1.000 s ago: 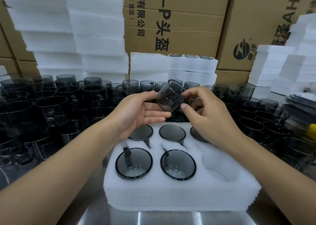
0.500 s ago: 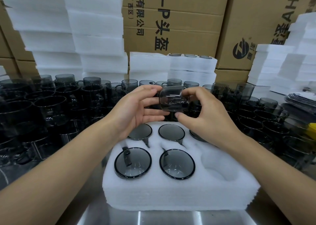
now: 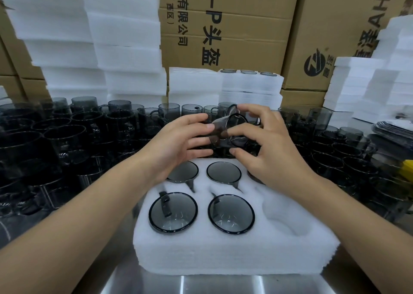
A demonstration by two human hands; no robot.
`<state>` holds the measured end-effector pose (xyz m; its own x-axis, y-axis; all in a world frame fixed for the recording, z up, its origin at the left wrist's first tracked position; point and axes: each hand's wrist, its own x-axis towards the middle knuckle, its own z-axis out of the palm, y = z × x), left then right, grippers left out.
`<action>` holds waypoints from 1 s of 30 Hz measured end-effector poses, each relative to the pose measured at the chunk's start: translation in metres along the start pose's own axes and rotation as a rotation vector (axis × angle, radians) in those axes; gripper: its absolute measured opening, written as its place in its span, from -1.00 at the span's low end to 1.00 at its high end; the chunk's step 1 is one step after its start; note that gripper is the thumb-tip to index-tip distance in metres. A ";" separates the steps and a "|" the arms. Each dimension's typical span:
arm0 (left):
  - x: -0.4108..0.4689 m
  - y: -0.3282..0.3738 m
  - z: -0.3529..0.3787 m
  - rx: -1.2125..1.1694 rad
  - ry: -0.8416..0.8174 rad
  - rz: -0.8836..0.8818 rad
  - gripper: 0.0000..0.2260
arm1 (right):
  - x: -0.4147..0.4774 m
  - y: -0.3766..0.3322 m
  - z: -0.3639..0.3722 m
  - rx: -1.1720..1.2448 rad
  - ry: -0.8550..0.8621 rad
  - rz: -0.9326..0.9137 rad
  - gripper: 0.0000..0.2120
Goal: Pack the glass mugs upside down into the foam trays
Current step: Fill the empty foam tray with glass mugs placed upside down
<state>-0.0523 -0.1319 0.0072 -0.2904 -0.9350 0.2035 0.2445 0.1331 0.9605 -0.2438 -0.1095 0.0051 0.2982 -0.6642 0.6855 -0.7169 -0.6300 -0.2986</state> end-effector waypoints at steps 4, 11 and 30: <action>0.000 -0.003 0.000 0.033 0.017 0.006 -0.46 | 0.000 0.002 0.001 -0.013 0.005 -0.030 -0.77; 0.003 -0.006 0.000 0.067 0.023 0.045 -0.51 | 0.001 0.002 0.000 -0.083 0.013 -0.152 -0.79; -0.001 -0.004 -0.002 0.234 -0.078 0.060 -0.59 | 0.000 0.002 -0.003 -0.085 -0.181 -0.295 -0.39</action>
<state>-0.0508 -0.1326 0.0026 -0.3550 -0.8960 0.2668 0.0453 0.2686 0.9622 -0.2471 -0.1094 0.0064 0.6012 -0.5241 0.6032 -0.6308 -0.7747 -0.0444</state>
